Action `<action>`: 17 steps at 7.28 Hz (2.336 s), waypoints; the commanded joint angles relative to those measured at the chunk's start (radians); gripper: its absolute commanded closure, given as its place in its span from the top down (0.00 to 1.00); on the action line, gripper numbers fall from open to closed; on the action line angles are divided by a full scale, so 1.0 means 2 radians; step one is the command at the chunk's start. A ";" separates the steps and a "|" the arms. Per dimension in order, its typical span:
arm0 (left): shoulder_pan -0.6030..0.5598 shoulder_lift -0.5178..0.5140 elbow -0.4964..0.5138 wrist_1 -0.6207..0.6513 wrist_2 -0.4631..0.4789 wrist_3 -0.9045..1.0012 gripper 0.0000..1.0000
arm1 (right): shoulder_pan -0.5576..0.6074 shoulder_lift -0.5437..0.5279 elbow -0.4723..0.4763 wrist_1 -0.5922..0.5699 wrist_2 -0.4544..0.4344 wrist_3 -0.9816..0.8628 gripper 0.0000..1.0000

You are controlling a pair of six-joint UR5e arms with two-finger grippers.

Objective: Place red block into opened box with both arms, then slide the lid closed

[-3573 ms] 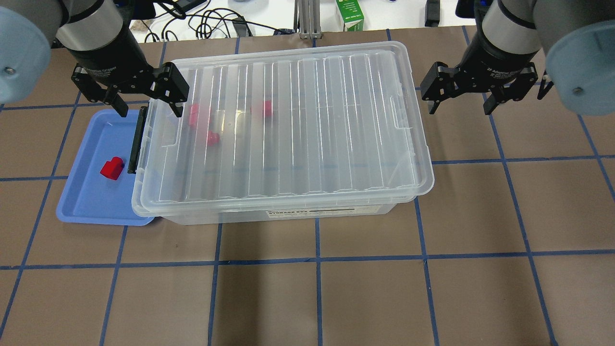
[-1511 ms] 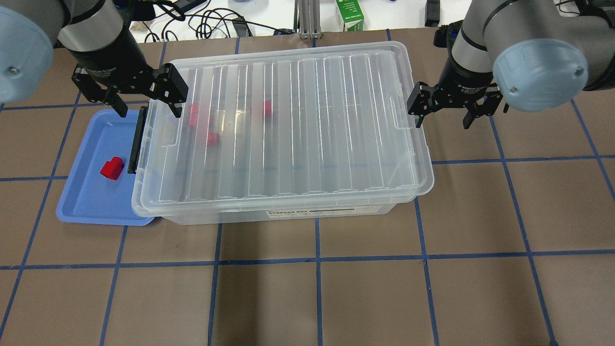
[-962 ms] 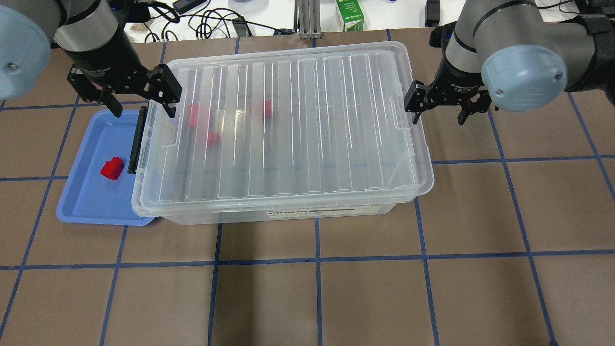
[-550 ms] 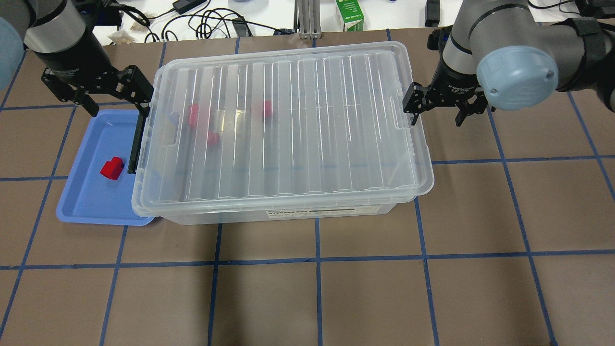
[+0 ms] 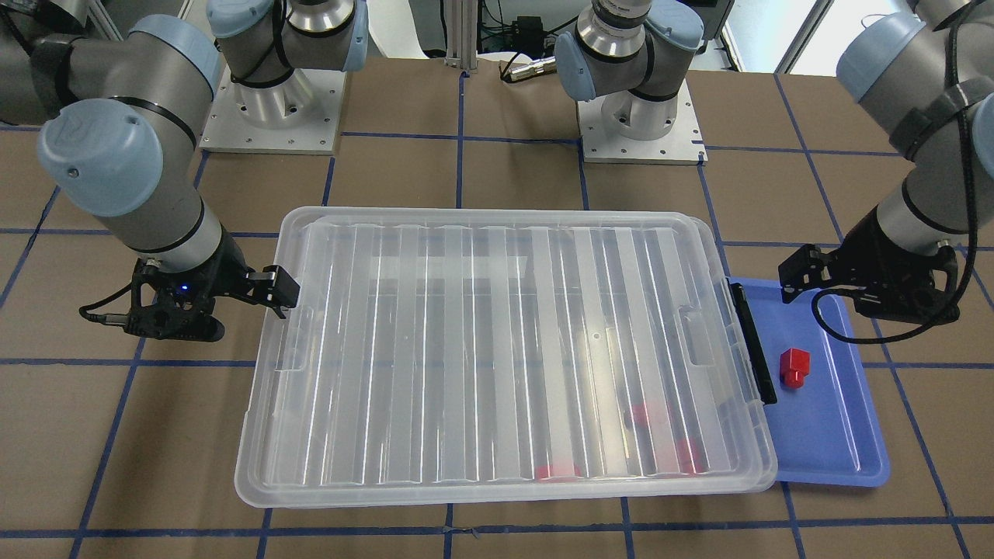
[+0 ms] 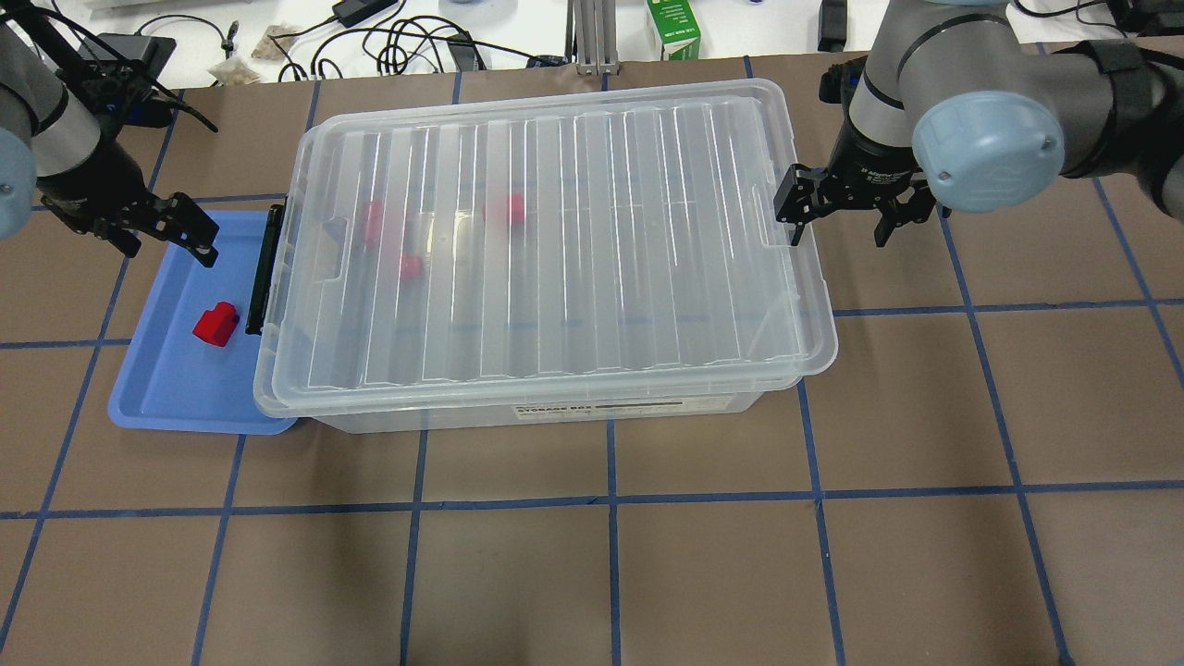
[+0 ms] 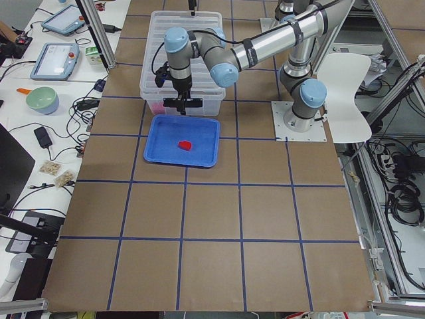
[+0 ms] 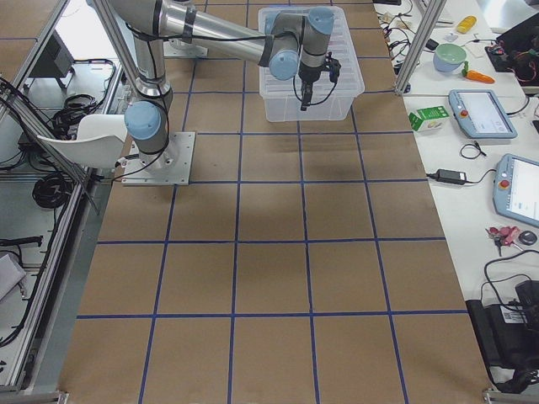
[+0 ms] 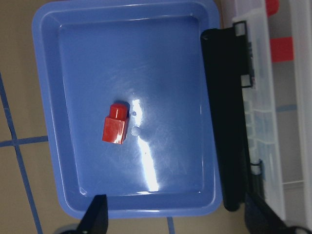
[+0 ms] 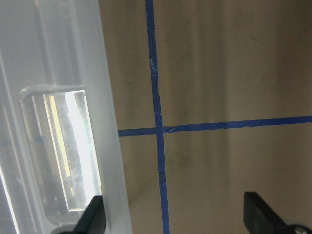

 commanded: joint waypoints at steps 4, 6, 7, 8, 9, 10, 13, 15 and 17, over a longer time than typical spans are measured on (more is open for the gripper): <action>0.040 -0.059 -0.050 0.111 -0.003 0.090 1.00 | -0.015 0.003 -0.005 0.000 -0.039 -0.006 1.00; 0.040 -0.079 -0.056 0.114 -0.003 0.096 1.00 | -0.052 0.002 -0.005 -0.007 -0.041 -0.052 1.00; 0.040 -0.089 -0.057 0.130 -0.003 0.104 1.00 | -0.063 0.003 -0.005 -0.007 -0.041 -0.068 1.00; 0.040 -0.105 -0.058 0.147 -0.001 0.108 1.00 | -0.069 0.003 -0.005 -0.007 -0.041 -0.070 1.00; 0.041 -0.118 -0.057 0.165 0.001 0.109 1.00 | -0.075 0.002 -0.005 -0.006 -0.043 -0.070 1.00; 0.041 -0.135 -0.058 0.182 0.000 0.087 1.00 | -0.084 0.002 -0.005 -0.006 -0.044 -0.070 1.00; 0.041 -0.152 -0.057 0.192 0.003 0.083 0.67 | -0.096 0.002 -0.005 -0.006 -0.044 -0.072 1.00; 0.045 -0.149 -0.057 0.191 0.004 0.083 0.33 | -0.106 0.003 -0.005 -0.008 -0.044 -0.090 1.00; 0.045 -0.139 -0.057 0.185 0.006 0.083 0.20 | -0.114 0.003 -0.005 -0.009 -0.044 -0.108 1.00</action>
